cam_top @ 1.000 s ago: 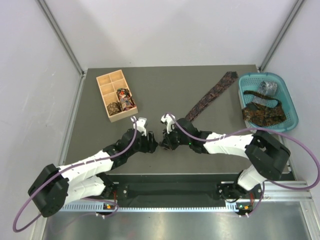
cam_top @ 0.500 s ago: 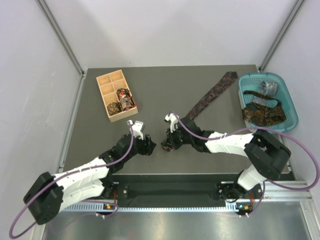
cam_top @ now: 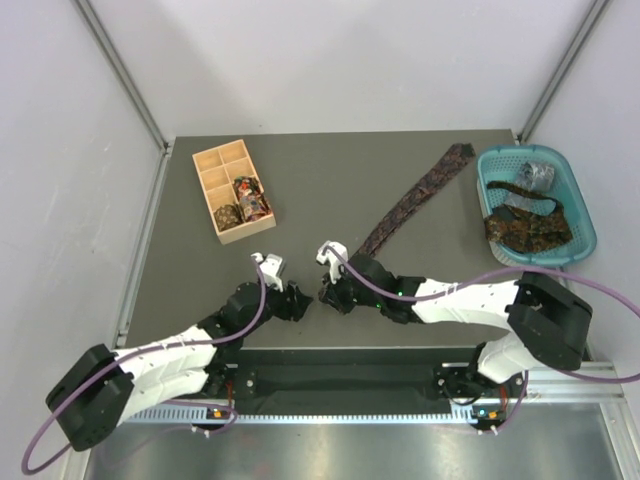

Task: Roll the ties
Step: Roll the tie

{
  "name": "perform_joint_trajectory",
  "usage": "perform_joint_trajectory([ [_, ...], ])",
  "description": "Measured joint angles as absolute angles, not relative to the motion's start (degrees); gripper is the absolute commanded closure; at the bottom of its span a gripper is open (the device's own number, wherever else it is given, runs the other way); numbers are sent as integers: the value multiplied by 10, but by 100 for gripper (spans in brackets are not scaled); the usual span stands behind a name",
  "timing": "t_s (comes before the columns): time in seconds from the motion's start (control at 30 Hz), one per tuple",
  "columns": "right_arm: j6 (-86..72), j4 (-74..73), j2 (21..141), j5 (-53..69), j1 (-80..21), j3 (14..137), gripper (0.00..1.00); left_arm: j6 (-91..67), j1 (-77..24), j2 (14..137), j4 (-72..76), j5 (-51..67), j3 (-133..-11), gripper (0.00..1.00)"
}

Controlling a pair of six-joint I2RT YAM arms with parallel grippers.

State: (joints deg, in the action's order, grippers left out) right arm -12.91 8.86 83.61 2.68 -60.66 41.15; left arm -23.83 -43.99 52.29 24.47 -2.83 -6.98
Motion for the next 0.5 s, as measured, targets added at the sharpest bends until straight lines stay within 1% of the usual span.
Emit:
perform_joint_trajectory([
  [0.07,-120,86,833,-2,-620,409,97,-241,-440,528,254,-30,-64,37],
  [0.13,-112,79,833,-30,-639,409,98,-244,-440,544,273,-30,-66,41],
  [0.23,-102,69,834,-68,-670,409,100,-257,-440,597,290,-29,-82,45],
  [0.5,-89,58,851,-135,-702,409,100,-296,-440,709,304,-39,-133,47],
])
